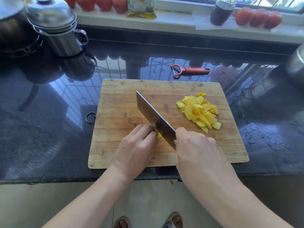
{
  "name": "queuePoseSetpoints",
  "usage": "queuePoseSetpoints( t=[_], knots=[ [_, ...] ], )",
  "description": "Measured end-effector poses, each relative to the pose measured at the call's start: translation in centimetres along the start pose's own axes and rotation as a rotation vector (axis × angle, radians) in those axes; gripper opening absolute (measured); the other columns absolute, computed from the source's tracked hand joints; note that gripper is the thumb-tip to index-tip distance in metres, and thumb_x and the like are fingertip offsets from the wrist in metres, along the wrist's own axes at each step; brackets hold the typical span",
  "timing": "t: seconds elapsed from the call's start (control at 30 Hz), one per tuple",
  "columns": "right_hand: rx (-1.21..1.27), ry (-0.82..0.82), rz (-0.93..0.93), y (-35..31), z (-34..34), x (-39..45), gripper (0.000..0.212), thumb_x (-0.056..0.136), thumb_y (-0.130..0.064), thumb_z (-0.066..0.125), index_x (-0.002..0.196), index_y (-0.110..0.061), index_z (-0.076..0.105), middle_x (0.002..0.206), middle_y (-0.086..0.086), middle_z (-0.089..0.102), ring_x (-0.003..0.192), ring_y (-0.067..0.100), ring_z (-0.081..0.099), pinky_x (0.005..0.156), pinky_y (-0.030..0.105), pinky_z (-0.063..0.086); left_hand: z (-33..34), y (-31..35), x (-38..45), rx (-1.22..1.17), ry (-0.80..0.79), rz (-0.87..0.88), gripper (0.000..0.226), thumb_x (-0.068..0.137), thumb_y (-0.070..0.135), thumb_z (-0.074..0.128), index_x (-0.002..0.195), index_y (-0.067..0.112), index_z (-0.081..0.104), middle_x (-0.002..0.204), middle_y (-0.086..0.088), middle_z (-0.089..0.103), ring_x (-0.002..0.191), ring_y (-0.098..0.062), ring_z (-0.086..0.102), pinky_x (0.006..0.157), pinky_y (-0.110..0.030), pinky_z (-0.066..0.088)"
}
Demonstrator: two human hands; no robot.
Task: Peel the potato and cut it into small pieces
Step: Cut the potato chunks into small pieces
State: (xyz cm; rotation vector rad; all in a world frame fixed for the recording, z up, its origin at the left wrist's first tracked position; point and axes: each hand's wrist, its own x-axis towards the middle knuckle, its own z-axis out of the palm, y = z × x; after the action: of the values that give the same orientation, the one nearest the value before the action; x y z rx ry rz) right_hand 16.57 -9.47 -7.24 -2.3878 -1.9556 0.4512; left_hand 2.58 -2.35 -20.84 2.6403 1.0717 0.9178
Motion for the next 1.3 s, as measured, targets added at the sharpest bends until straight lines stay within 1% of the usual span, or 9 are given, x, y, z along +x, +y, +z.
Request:
queuePoseSetpoints(
  t=[0.1,0.2,0.47,0.6,0.73,0.83,0.97,1.2,1.3],
  knots=[
    [-0.025,-0.026,-0.019,-0.6,0.9,1.0,0.016,0.100,-0.010,0.035,0.093,-0.024,0.033,0.089,-0.002,0.045,0.082,0.033,0.055,0.061,0.038,0.032,0.0,0.0,0.1,-0.011,0.005,-0.013,0.018,0.088,-0.012,0.063,0.085,0.005,0.068,0.097,-0.010,0.067,0.089,-0.031,0.064,0.080,-0.038,0.057],
    [0.029,0.012,-0.027,-0.3,2.1,2.6,0.015,0.101,-0.014,0.038,0.091,-0.024,0.036,0.096,0.001,0.055,0.087,0.037,0.059,0.062,0.037,0.032,0.0,0.1,0.1,-0.026,0.008,-0.013,0.019,0.090,-0.012,0.061,0.084,0.005,0.067,0.096,-0.010,0.067,0.089,-0.031,0.064,0.079,-0.039,0.057],
    [0.179,0.171,-0.067,3.3,2.0,5.0,0.023,0.098,-0.023,0.053,0.076,-0.021,0.047,0.078,-0.005,0.051,0.073,0.029,0.052,0.060,0.037,0.039,-0.1,0.1,0.3,-0.072,0.030,-0.049,0.010,0.097,-0.004,0.063,0.088,0.000,0.066,0.100,-0.013,0.066,0.091,-0.030,0.064,0.082,-0.040,0.056],
    [0.189,0.201,-0.048,4.5,1.5,4.3,0.026,0.097,-0.026,0.055,0.074,-0.019,0.047,0.075,-0.005,0.053,0.072,0.029,0.051,0.060,0.038,0.043,-0.4,0.0,0.6,-0.172,0.019,-0.162,0.014,0.091,0.001,0.073,0.100,0.003,0.063,0.105,-0.010,0.063,0.094,-0.024,0.060,0.087,-0.026,0.051],
    [0.166,0.107,-0.072,4.0,2.1,3.3,0.028,0.099,-0.029,0.053,0.074,-0.020,0.043,0.076,-0.005,0.051,0.074,0.029,0.054,0.060,0.039,0.045,-0.6,0.0,0.7,-0.211,0.009,-0.219,0.022,0.088,0.001,0.074,0.107,0.006,0.065,0.106,-0.005,0.063,0.095,-0.018,0.058,0.089,-0.015,0.042],
    [0.175,0.100,-0.030,4.7,2.5,3.9,0.031,0.099,-0.029,0.052,0.072,-0.022,0.040,0.074,-0.007,0.049,0.073,0.029,0.052,0.061,0.040,0.045,-0.6,0.0,0.8,-0.205,0.015,-0.201,0.018,0.088,-0.002,0.075,0.103,0.005,0.066,0.104,-0.005,0.063,0.093,-0.019,0.060,0.086,-0.019,0.047],
    [0.157,0.147,0.017,5.8,1.6,4.6,0.021,0.100,-0.026,0.052,0.080,-0.018,0.052,0.079,-0.005,0.051,0.072,0.029,0.049,0.061,0.038,0.043,-0.8,0.3,-0.2,-0.131,0.057,-0.133,0.003,0.094,-0.002,0.072,0.093,0.001,0.071,0.099,-0.008,0.066,0.089,-0.023,0.064,0.081,-0.028,0.054],
    [0.129,0.117,-0.121,3.1,1.0,1.4,0.028,0.100,-0.030,0.049,0.075,-0.026,0.037,0.074,-0.006,0.046,0.068,0.028,0.052,0.056,0.044,0.046,-0.2,0.5,-1.0,-0.068,0.095,-0.066,0.008,0.097,-0.001,0.070,0.101,0.000,0.077,0.105,-0.011,0.073,0.091,-0.027,0.068,0.085,-0.034,0.057],
    [0.108,0.098,-0.107,2.4,1.1,0.9,0.026,0.101,-0.029,0.046,0.077,-0.026,0.037,0.075,-0.007,0.045,0.065,0.025,0.049,0.052,0.040,0.040,-0.3,0.5,-1.0,-0.064,0.071,-0.054,0.012,0.094,-0.006,0.072,0.103,0.001,0.077,0.106,-0.010,0.073,0.092,-0.026,0.068,0.087,-0.033,0.057]
  ],
)
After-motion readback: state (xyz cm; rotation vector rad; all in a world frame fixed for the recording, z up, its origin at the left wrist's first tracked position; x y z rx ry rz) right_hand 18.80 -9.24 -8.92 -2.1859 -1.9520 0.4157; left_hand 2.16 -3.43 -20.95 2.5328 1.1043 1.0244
